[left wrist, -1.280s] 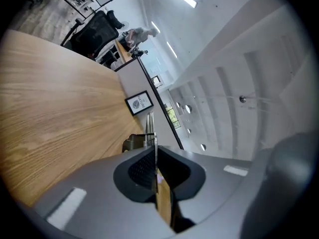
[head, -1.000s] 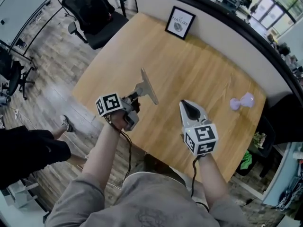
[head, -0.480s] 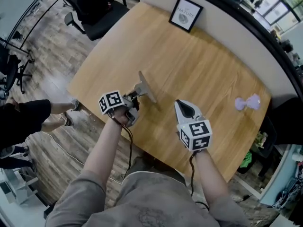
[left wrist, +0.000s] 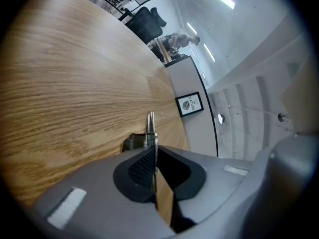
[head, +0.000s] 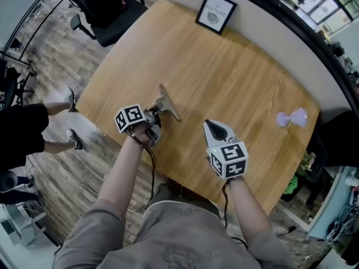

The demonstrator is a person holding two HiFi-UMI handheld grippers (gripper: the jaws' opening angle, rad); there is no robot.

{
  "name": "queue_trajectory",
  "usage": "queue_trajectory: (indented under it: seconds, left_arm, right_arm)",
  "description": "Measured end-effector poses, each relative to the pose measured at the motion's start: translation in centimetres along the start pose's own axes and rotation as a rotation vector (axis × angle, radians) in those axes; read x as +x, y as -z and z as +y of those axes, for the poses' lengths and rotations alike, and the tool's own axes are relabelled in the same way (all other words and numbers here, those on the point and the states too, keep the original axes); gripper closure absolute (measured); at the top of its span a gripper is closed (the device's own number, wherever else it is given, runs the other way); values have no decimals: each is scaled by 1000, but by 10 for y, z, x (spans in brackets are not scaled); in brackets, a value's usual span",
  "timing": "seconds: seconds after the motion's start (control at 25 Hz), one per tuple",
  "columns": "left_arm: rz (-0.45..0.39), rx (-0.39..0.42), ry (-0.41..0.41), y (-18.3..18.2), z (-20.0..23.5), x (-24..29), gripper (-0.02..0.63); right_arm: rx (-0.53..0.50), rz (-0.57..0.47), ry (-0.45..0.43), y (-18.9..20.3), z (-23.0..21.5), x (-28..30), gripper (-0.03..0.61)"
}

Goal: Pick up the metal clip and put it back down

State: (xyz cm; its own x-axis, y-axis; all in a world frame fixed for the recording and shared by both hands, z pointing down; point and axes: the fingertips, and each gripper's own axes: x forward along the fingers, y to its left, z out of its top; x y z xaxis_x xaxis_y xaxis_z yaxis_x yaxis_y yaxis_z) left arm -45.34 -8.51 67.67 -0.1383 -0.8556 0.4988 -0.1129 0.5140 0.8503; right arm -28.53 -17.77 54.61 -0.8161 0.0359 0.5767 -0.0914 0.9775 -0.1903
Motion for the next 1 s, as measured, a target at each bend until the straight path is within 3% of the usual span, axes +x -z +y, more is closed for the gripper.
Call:
queue_trajectory:
  seconds: [0.16, 0.28, 0.44, 0.64, 0.8, 1.0]
  left_arm:
    - [10, -3, -5, -1, 1, 1, 599]
    - [25, 15, -1, 2, -2, 0, 430]
    - [23, 81, -34, 3, -10, -13, 297]
    - [-4, 279, -51, -1, -48, -39, 282]
    - [-57, 431, 25, 3, -103, -64, 303]
    - [-86, 688, 91, 24, -164, -98, 369]
  right_arm:
    - [2, -2, 3, 1, 1, -4, 566]
    - [6, -10, 5, 0, 3, -9, 566]
    - [-9, -26, 1, -10, 8, -23, 566]
    - [-25, -99, 13, -40, 13, -52, 566]
    - [-40, -176, 26, -65, 18, -85, 566]
    - [-51, -281, 47, -91, 25, -132, 566]
